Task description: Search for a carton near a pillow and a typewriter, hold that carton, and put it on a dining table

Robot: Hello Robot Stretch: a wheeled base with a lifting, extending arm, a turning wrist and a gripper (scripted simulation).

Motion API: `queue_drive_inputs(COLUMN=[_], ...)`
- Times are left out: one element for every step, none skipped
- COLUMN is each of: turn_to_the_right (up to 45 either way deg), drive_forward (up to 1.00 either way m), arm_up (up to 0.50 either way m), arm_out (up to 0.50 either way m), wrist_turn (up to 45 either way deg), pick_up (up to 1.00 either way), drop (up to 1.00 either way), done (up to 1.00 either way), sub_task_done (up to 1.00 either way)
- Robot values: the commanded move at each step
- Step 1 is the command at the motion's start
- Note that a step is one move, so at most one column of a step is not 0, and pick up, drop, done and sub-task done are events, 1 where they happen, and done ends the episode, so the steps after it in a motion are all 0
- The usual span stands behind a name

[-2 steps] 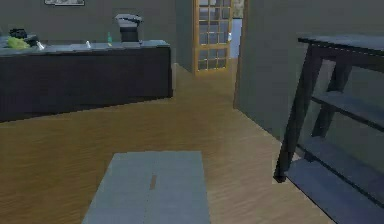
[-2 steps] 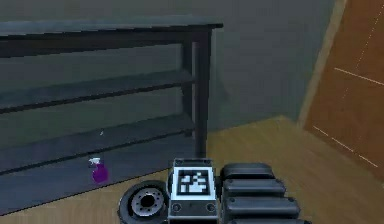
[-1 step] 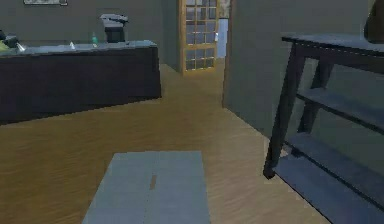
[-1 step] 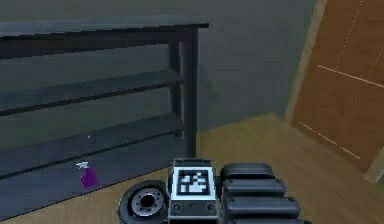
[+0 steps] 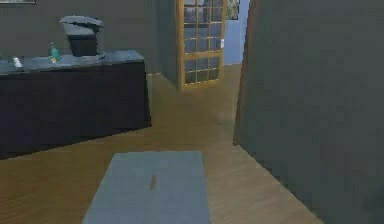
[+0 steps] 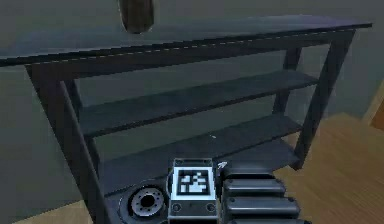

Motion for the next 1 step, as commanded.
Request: queue_drive_inputs(turn_to_the_right=[0.0], drive_forward=[1.00], arm_up=[0.00], arm_out=[0.00], wrist_turn=[0.0], pick_up=[0.00], drop=[0.00], done=[0.00], sub_task_done=[0.00])
